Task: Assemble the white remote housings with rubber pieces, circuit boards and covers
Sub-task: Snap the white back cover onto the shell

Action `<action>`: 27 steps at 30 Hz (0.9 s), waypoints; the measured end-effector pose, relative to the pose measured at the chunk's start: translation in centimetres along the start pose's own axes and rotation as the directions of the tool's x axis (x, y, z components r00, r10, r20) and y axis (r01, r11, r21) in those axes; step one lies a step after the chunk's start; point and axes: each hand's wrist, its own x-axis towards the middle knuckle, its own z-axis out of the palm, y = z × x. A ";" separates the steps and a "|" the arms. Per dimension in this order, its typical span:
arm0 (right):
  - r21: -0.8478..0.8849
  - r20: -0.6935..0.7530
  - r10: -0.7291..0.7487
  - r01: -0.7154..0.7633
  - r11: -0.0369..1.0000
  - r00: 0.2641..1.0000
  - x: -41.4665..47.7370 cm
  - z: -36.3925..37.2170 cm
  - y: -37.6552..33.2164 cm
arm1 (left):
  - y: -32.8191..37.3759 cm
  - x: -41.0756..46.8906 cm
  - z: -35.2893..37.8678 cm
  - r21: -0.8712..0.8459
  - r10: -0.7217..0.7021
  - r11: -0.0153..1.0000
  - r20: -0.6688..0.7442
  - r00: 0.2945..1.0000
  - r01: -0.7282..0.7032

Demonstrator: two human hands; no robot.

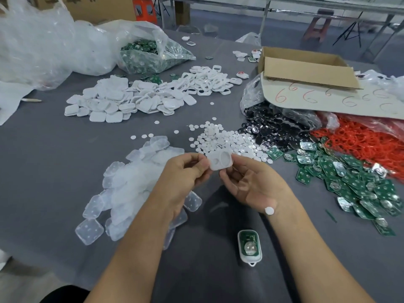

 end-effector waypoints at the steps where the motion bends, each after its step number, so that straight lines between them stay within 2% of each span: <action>1: -0.004 0.009 -0.006 0.006 1.000 1.000 0.0 -0.3 -0.1 | 0.0 0.1 0.1 0.033 0.004 0.999 0.018 1.000 -0.005; 8: -0.185 0.001 -0.082 0.081 0.979 0.997 -1.2 -2.2 -1.0 | -0.9 0.2 1.5 0.106 0.005 0.994 0.129 0.992 -0.019; 11: -0.302 -0.094 -0.204 0.168 0.939 0.974 -1.8 -2.9 -1.1 | -1.9 0.2 2.2 0.238 0.070 0.969 0.016 0.997 -0.071; 14: -0.511 -0.199 -0.403 0.256 0.820 0.893 -2.1 -4.1 -1.0 | -3.0 0.0 2.3 0.377 0.175 0.919 -0.126 0.976 -0.116; 16: -0.683 -0.192 -0.528 0.274 0.677 0.827 -2.0 -4.6 -0.8 | -3.6 -0.2 2.3 0.465 0.231 0.875 -0.159 0.960 -0.134; 17: -0.776 -0.159 -0.600 0.276 0.567 0.784 -1.7 -4.7 -0.6 | -3.8 -0.4 2.4 0.510 0.243 0.850 -0.150 0.959 -0.135; 19: -0.944 0.008 -0.724 0.244 0.222 0.690 -1.0 -4.6 -0.4 | -4.1 -0.7 2.8 0.610 0.255 0.781 -0.115 0.960 -0.134; 20: -0.972 0.122 -0.732 0.229 0.047 0.670 -0.5 -4.4 -0.5 | -4.2 -0.8 2.9 0.652 0.270 0.745 -0.102 0.958 -0.140; 21: -0.969 0.222 -0.707 0.233 -0.083 0.671 -0.1 -4.1 -0.5 | -4.1 -0.9 3.1 0.683 0.287 0.714 -0.090 0.954 -0.150; 23: -0.938 0.346 -0.612 0.247 -0.244 0.711 1.1 -3.7 -0.9 | -3.9 -0.9 3.4 0.731 0.324 0.660 -0.069 0.943 -0.174; 25: -0.906 0.392 -0.536 0.212 -0.367 0.748 2.3 -3.3 -1.3 | -3.7 -0.8 3.6 0.774 0.365 0.602 -0.049 0.930 -0.195; 27: -0.896 0.399 -0.516 0.203 -0.395 0.758 2.9 -2.9 -1.7 | -3.5 -0.7 3.7 0.797 0.392 0.569 -0.045 0.919 -0.203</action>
